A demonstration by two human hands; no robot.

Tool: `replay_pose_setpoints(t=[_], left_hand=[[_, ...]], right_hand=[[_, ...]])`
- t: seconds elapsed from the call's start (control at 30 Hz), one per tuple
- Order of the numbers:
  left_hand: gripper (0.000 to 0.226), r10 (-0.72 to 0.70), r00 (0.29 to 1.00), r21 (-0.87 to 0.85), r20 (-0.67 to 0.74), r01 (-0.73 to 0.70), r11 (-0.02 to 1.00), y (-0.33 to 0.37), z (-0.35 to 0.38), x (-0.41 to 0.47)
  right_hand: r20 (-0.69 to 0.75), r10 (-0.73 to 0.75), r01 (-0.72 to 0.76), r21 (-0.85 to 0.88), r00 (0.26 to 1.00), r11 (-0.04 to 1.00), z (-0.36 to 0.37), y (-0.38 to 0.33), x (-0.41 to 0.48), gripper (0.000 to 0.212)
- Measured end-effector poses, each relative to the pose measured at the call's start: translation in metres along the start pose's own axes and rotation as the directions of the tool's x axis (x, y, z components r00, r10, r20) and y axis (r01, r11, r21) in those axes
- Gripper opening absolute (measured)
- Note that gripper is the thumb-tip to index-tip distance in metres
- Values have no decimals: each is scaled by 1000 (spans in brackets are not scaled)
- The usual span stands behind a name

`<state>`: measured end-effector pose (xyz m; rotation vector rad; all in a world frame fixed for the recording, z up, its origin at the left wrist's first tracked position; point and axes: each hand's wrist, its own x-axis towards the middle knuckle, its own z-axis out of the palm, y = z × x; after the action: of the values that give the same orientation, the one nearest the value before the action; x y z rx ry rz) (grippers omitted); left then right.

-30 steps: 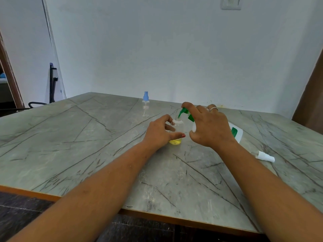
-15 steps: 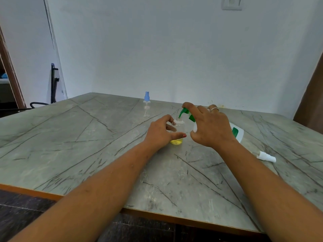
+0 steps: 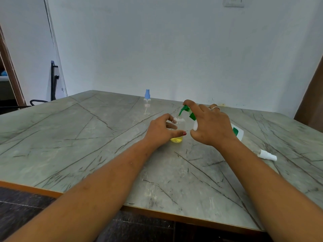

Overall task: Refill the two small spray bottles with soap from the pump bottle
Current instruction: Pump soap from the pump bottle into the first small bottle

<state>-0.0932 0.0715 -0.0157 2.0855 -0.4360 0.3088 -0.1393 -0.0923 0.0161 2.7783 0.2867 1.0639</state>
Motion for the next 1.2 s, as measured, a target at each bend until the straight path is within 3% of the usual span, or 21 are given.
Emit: replay_pose_setpoints(t=[0.33,1.2], left_hand=[[44,-62,989,-97,136,75,992,-2,-8,0],[40,-66,989,-134,134,84,987,-7,-7,5]], right_hand=[[-13,-10,10,-12,1000,1000,0,0,-1,82],[-9,-3,3,-6,1000,1000,-1,-2,0,84]])
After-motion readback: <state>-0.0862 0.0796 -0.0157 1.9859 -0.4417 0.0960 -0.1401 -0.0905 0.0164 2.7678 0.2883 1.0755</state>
